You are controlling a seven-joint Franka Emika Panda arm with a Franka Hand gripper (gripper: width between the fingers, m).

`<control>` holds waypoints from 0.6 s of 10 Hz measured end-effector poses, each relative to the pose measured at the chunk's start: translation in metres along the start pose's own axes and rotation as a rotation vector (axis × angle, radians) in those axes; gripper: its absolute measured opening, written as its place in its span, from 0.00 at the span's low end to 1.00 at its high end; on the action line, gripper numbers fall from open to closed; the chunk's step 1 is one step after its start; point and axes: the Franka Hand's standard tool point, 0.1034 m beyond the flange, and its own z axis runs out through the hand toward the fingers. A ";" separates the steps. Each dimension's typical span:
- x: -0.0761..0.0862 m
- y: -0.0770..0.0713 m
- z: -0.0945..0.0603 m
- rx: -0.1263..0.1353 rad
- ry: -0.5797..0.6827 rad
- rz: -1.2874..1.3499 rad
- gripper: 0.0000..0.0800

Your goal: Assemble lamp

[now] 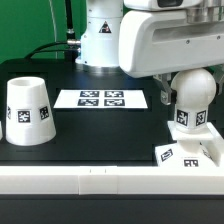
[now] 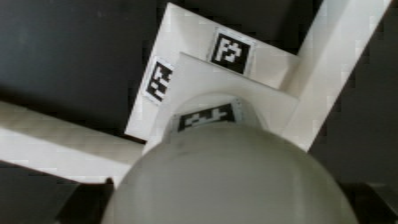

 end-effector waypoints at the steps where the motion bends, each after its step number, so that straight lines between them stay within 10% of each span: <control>1: 0.000 0.000 0.000 0.000 0.000 0.044 0.72; 6: 0.002 0.001 0.000 0.012 0.020 0.402 0.72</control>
Offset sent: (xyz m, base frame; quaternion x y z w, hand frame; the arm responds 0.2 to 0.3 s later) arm 0.0000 0.0000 0.0000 0.0000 0.0000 0.1296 0.9916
